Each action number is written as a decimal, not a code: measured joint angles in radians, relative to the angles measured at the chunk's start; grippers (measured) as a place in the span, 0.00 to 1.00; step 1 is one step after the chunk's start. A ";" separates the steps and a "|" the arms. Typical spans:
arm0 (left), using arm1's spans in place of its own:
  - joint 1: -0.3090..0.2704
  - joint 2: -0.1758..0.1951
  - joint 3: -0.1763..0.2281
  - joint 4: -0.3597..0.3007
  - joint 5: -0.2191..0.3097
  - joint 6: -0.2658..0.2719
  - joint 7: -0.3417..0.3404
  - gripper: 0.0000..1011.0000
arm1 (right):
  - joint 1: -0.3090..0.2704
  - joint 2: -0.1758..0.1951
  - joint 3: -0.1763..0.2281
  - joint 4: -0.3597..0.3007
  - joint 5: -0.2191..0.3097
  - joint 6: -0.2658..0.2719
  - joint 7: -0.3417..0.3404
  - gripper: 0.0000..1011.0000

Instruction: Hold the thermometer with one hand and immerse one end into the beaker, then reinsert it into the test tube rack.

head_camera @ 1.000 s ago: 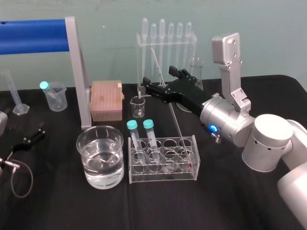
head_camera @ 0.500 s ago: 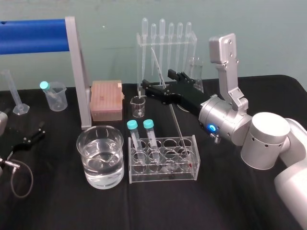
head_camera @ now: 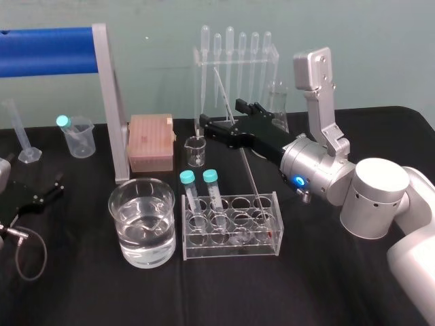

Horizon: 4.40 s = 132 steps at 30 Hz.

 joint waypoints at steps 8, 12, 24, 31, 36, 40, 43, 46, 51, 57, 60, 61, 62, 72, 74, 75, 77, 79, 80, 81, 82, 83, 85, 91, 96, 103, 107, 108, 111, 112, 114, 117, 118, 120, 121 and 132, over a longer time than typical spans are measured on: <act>0.000 0.000 0.000 0.000 0.000 0.000 0.000 1.00 | -0.001 0.000 0.000 -0.001 0.000 -0.001 -0.001 0.99; 0.000 0.000 0.000 0.000 0.000 0.000 0.000 1.00 | -0.001 0.001 0.000 -0.002 0.000 -0.001 -0.001 0.99; 0.000 0.000 0.000 0.000 0.000 0.000 0.000 1.00 | -0.002 0.002 0.000 -0.003 0.001 -0.001 -0.003 0.71; 0.000 0.000 0.000 0.000 0.000 0.000 0.000 1.00 | -0.002 0.002 0.000 -0.003 0.002 -0.001 -0.003 0.50; 0.000 0.000 0.000 0.000 0.000 0.000 0.000 1.00 | -0.002 0.002 0.000 -0.003 0.002 -0.001 -0.004 0.33; 0.000 0.000 0.000 0.000 0.000 0.000 0.000 1.00 | -0.002 0.002 0.000 -0.003 0.002 -0.001 -0.004 0.21; 0.000 0.000 0.000 0.000 0.000 0.000 0.000 1.00 | -0.002 0.002 0.000 -0.003 0.002 -0.001 -0.004 0.12; 0.000 0.000 0.000 0.000 0.000 0.000 0.000 1.00 | -0.002 0.002 0.000 -0.003 0.001 -0.001 -0.004 0.06; 0.000 0.000 0.000 0.000 0.000 0.000 0.000 1.00 | -0.002 0.002 0.000 -0.003 0.002 -0.001 -0.004 0.06; 0.000 0.000 0.000 0.000 0.000 0.000 0.000 1.00 | -0.002 0.002 0.000 -0.003 0.002 -0.001 -0.004 0.06; 0.000 0.000 0.000 0.000 0.000 0.000 0.000 1.00 | -0.002 0.002 0.000 -0.004 0.001 -0.001 -0.004 0.06; 0.000 0.000 0.000 0.000 0.000 0.000 0.000 1.00 | -0.002 0.002 0.001 -0.005 0.001 -0.002 -0.004 0.06; 0.000 0.000 0.000 0.000 0.000 0.000 0.000 1.00 | -0.003 0.002 0.005 -0.010 0.001 -0.006 -0.003 0.06; 0.000 0.000 0.000 0.000 0.000 0.000 0.000 1.00 | -0.002 0.006 0.043 -0.069 0.021 -0.093 0.030 0.06; 0.000 0.000 0.000 0.000 0.000 0.000 0.000 1.00 | 0.004 0.005 0.054 -0.083 0.037 -0.118 0.045 0.06; 0.000 0.000 0.000 0.000 0.000 0.000 0.000 1.00 | 0.007 0.005 0.058 -0.086 0.044 -0.127 0.052 0.06; 0.000 0.000 0.000 0.000 0.000 0.000 0.000 1.00 | 0.019 0.001 0.067 -0.092 0.065 -0.159 0.074 0.06; 0.000 0.000 0.000 0.000 0.000 0.000 0.000 1.00 | 0.036 -0.004 0.070 -0.092 0.087 -0.193 0.098 0.06; 0.000 0.000 0.000 0.000 0.000 0.000 0.000 1.00 | 0.043 -0.006 0.071 -0.091 0.095 -0.205 0.107 0.06; 0.000 0.000 0.000 0.000 0.000 0.000 0.000 1.00 | 0.051 -0.009 0.070 -0.089 0.102 -0.217 0.117 0.06; 0.000 0.000 0.000 0.000 0.000 0.000 0.000 1.00 | 0.058 -0.012 0.069 -0.085 0.109 -0.230 0.127 0.06; 0.000 0.000 0.000 0.000 0.000 0.000 0.000 1.00 | 0.076 -0.020 0.064 -0.075 0.125 -0.251 0.148 0.06; 0.000 0.000 0.000 0.000 0.000 0.000 0.000 1.00 | 0.093 -0.027 0.058 -0.063 0.140 -0.271 0.169 0.06; 0.000 0.000 0.000 0.000 0.000 0.000 0.000 1.00 | 0.162 -0.074 0.014 0.011 0.204 -0.336 0.268 0.06; 0.000 0.000 0.000 0.000 0.000 0.000 0.000 1.00 | 0.206 -0.112 -0.026 0.072 0.251 -0.366 0.344 0.06; 0.000 0.000 0.000 0.000 0.000 0.000 0.000 1.00 | 0.245 -0.153 -0.092 0.133 0.301 -0.377 0.431 0.06; 0.000 0.000 0.000 0.000 0.000 0.000 0.000 1.00 | 0.255 -0.166 -0.135 0.163 0.313 -0.377 0.469 0.06; 0.000 0.000 0.000 0.000 0.000 0.000 0.000 1.00 | 0.258 -0.169 -0.149 0.174 0.314 -0.377 0.478 0.06; 0.000 0.000 0.000 0.000 0.000 0.000 0.000 1.00 | 0.261 -0.171 -0.170 0.199 0.318 -0.378 0.491 0.06; 0.000 0.000 0.000 0.000 0.000 0.000 0.000 1.00 | 0.261 -0.171 -0.170 0.199 0.318 -0.378 0.491 0.06; 0.000 0.000 0.000 0.000 0.000 0.000 0.000 1.00 | 0.262 -0.170 -0.183 0.218 0.319 -0.378 0.496 0.06; 0.000 0.000 0.000 0.000 0.000 0.000 0.000 1.00 | 0.262 -0.166 -0.198 0.235 0.319 -0.379 0.497 0.06; 0.000 0.000 0.000 0.000 0.000 0.000 0.000 1.00 | 0.262 -0.165 -0.201 0.239 0.319 -0.380 0.497 0.06; 0.000 0.000 0.000 0.000 0.000 0.000 0.000 1.00 | 0.262 -0.161 -0.212 0.256 0.318 -0.385 0.497 0.06; 0.000 0.000 0.000 0.000 0.000 0.000 0.000 1.00 | 0.262 -0.160 -0.215 0.261 0.317 -0.387 0.497 0.06; 0.000 0.000 0.000 0.000 0.000 0.000 0.000 1.00 | 0.260 -0.152 -0.244 0.318 0.294 -0.400 0.495 0.06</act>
